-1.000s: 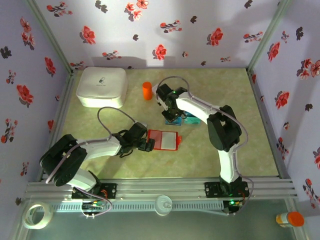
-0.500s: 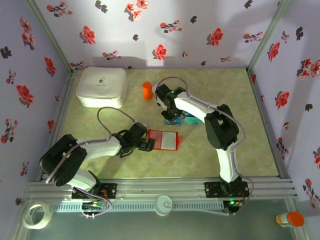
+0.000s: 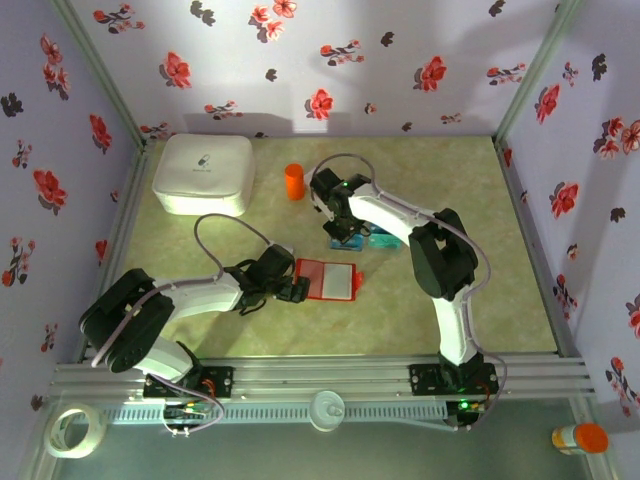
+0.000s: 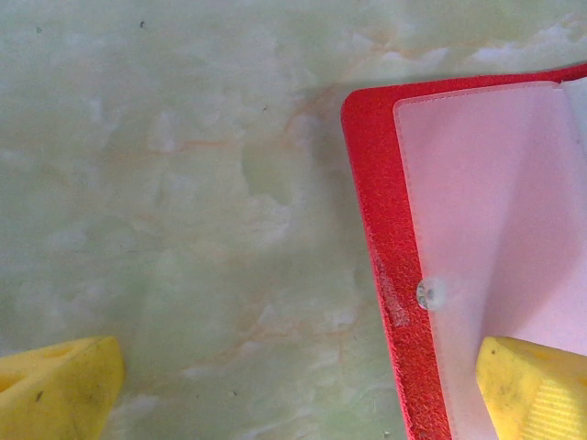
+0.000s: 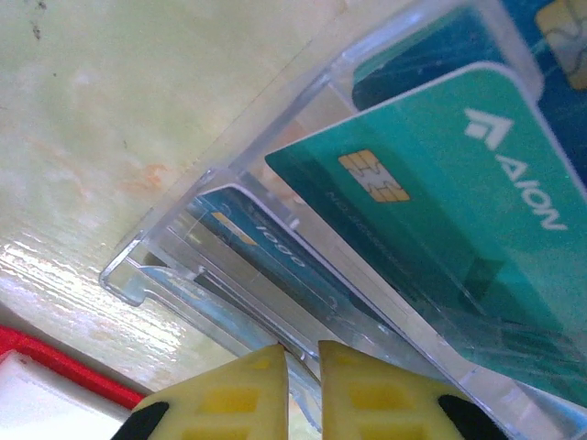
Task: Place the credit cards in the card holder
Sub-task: Pick up the credit card from the storage box.
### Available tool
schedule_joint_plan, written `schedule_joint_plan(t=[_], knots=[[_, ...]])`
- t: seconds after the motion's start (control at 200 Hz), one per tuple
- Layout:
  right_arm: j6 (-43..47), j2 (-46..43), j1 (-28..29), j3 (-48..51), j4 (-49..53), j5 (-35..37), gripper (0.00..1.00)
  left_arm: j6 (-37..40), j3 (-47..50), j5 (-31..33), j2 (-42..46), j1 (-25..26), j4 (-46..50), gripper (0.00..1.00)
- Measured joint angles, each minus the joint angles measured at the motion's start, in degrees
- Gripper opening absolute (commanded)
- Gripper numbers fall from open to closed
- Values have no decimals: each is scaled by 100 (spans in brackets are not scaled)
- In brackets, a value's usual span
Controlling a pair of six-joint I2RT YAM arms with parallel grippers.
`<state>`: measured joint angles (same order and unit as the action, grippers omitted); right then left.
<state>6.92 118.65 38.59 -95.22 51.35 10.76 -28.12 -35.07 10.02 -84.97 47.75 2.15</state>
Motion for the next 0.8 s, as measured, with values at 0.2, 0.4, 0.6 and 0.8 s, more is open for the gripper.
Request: schedule_joint_plan(t=[0.2, 0.4, 0.6, 0.8], knots=[[0, -4, -160, 0, -9, 2, 10, 0, 24, 11, 0, 0, -46, 100], [-2, -13, -354, 0, -28, 26, 8, 0, 31, 13, 0, 0, -66, 100], [-2, -24, -374, 0, -13, 46, 1, -2, 35, 17, 0, 0, -81, 100], [2, -136, -374, 0, 66, -120, 0, -2, 37, 28, 0, 0, -85, 100]])
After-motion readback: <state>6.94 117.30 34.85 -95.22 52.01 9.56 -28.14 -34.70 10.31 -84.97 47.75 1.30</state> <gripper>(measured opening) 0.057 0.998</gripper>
